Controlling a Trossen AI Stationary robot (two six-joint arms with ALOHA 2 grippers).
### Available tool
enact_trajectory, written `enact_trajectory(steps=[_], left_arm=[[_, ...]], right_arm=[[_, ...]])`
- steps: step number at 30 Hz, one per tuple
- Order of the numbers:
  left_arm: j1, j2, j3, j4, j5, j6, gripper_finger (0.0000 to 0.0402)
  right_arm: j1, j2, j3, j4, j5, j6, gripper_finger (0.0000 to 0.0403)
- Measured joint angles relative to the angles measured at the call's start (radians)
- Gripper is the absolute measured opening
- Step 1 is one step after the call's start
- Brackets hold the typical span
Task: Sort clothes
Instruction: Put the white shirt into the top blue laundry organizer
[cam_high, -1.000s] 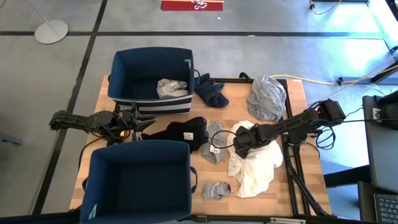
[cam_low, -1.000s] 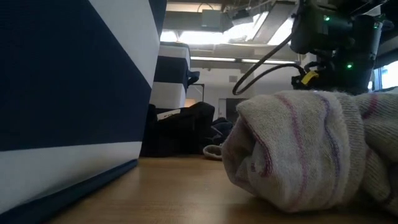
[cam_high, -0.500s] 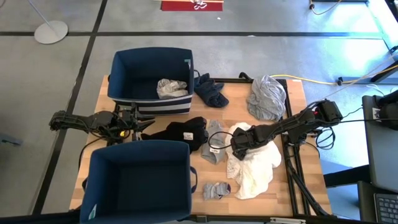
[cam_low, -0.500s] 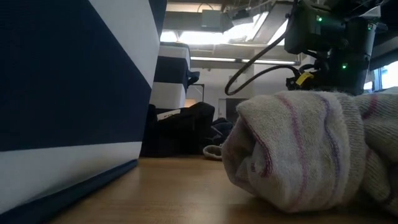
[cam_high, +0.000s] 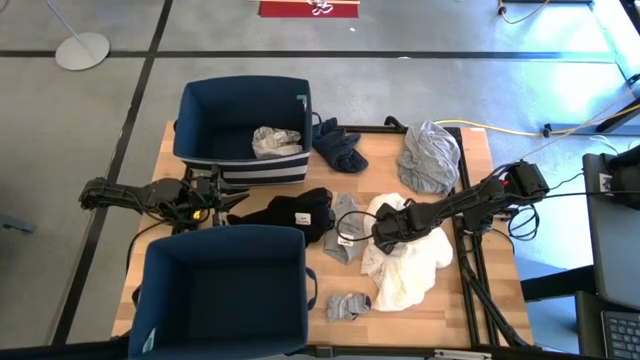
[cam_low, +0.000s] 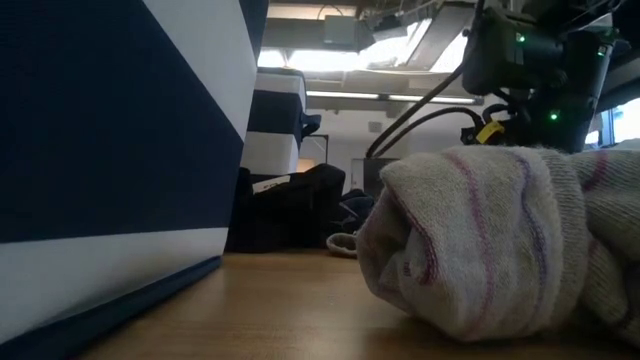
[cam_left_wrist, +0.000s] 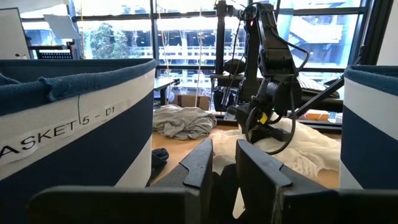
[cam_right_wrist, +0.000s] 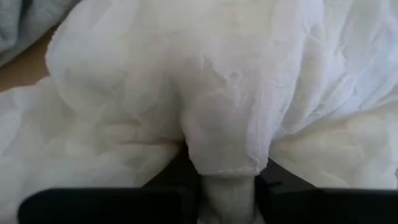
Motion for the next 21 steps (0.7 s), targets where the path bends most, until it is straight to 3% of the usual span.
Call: enact_trajectory(steps=[9,15,21], left_arm=[[0.0,0.0,0.0,0.004,0.0,0.0,0.006],[0.0,0.0,0.0,0.005,0.0,0.006,0.006],[0.0,0.0,0.0,0.005,0.0,0.004,0.006]], right_arm=[[-0.002,-0.07,0.045,-0.095,0.025,-0.039,0.0059],[-0.028,-0.116,0.17,-0.29,0.116,-0.105,0.0059],[-0.089,-0.157,0.304,-0.372,0.23,-0.214,0.0059]])
